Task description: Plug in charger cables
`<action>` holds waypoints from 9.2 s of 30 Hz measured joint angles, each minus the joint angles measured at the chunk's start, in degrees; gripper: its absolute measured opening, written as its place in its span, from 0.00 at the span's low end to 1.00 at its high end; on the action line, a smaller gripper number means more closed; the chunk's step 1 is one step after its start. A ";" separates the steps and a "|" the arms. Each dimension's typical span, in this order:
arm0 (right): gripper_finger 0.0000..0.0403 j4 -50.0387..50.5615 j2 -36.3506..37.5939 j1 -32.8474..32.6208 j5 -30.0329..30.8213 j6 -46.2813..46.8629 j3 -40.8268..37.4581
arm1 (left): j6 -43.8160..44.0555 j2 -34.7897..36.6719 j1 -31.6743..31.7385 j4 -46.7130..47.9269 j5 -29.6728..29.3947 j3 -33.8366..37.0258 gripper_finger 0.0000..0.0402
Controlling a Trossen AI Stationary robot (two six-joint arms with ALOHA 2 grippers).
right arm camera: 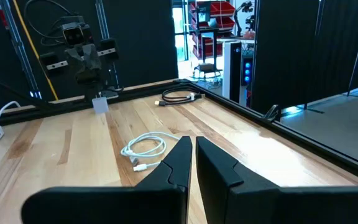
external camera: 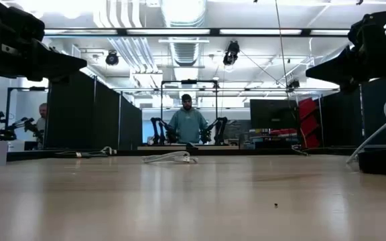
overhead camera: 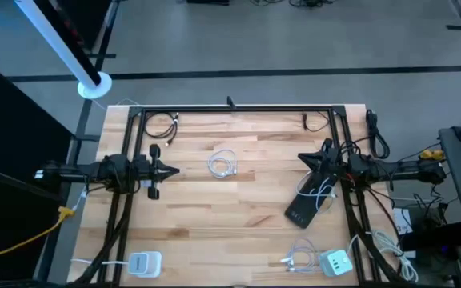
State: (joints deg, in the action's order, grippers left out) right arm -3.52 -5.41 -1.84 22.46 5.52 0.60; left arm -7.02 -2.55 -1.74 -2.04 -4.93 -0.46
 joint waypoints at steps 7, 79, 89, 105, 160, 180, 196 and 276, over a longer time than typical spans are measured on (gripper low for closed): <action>0.02 0.01 0.00 0.01 0.02 -0.01 0.00 | -0.01 0.00 0.02 0.00 -0.01 0.00 0.02; 0.36 36.80 -98.62 6.29 -22.98 -7.01 81.39 | 30.39 -34.03 0.07 41.69 -5.94 -34.33 0.02; 0.46 35.62 -106.57 10.00 -30.53 -21.00 82.40 | 41.64 -38.99 0.02 49.46 2.79 -42.49 0.02; 0.37 31.33 -117.07 10.41 -30.43 -31.61 88.95 | 46.14 -39.33 -0.04 44.52 3.93 -50.88 0.02; 0.04 50.79 -86.18 5.98 -29.90 -10.63 90.23 | 13.48 -74.19 -0.07 4.02 -2.97 -58.42 0.59; 0.04 50.53 -86.16 4.96 -29.97 -10.30 90.23 | 13.93 -78.48 -0.07 3.73 -2.07 -59.48 0.31; 0.14 49.40 -85.76 4.83 -29.84 -8.00 90.31 | 15.05 -75.93 -0.09 5.75 -2.23 -59.46 0.04; 0.35 39.36 -84.72 0.69 -16.93 -5.32 94.07 | -22.15 -71.10 -8.28 12.65 -20.10 -59.43 0.04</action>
State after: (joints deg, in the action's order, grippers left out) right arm 35.84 -90.13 -1.15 5.53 0.21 94.67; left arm -29.17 -73.65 -10.02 10.61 -25.03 -59.89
